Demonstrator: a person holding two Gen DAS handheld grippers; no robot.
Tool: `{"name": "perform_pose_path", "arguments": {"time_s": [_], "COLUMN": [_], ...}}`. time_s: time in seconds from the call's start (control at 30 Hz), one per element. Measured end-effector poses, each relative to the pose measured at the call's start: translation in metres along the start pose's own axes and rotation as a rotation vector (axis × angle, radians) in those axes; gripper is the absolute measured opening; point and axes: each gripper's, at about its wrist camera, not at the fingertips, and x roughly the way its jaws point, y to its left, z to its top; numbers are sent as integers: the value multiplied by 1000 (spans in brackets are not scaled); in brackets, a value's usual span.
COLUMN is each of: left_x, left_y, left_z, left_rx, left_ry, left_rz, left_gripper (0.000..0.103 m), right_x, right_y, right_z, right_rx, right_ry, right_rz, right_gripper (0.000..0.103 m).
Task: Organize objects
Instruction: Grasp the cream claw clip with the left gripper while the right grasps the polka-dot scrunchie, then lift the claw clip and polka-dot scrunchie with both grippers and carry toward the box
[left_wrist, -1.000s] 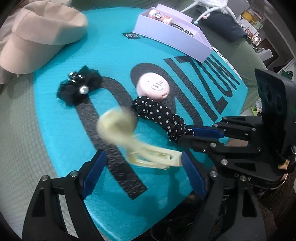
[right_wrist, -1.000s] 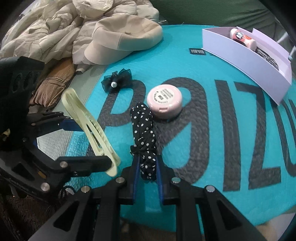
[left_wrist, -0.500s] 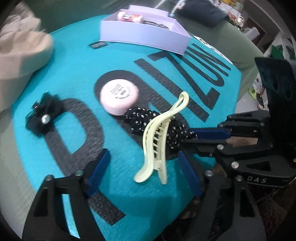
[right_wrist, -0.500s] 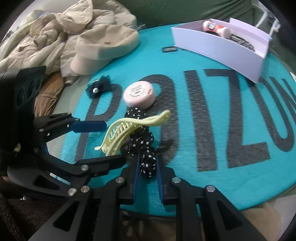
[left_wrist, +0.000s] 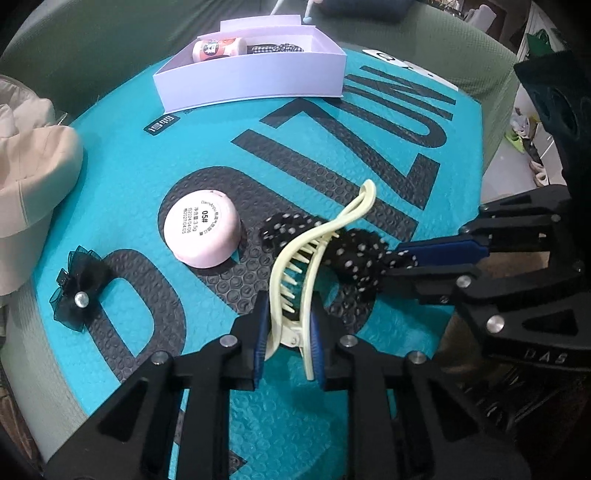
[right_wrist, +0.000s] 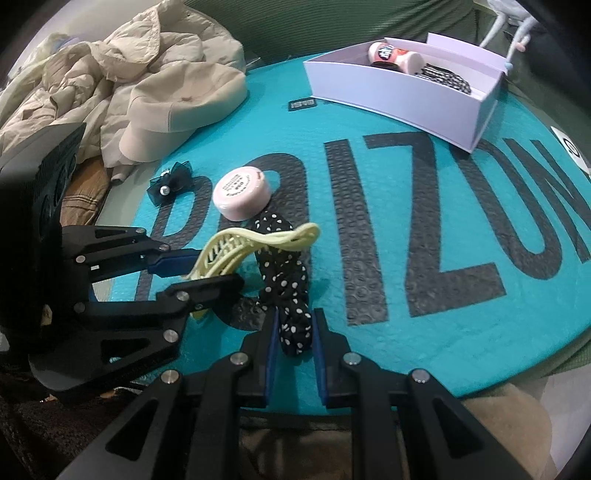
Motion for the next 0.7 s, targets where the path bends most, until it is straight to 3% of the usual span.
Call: {"name": "perform_pose_path", "arguments": {"time_s": [0.2, 0.3, 0.4, 0.43, 0.47, 0.7], "left_x": [-4, -7, -7, -7, -5, 2], "left_y": [7, 13, 16, 16, 15, 10], "left_z": [-5, -10, -10, -9, -8, -1], "left_rx": [-29, -45, -48, -49, -48, -16], "left_ry": [23, 25, 24, 23, 21, 11], "left_rz": [42, 65, 78, 79, 78, 94], "left_gripper": [18, 18, 18, 18, 18, 18], "right_x": [-1, 2, 3, 3, 3, 8], "right_y": [-3, 0, 3, 4, 4, 0], "right_z": [-4, -2, 1, 2, 3, 7], "right_rx": [9, -9, -27, -30, -32, -55], "right_ry": [-8, -9, -24, -31, -36, -78], "right_rz": [-3, -16, -23, -34, -43, -94], "right_gripper": [17, 23, 37, 51, 56, 56]}}
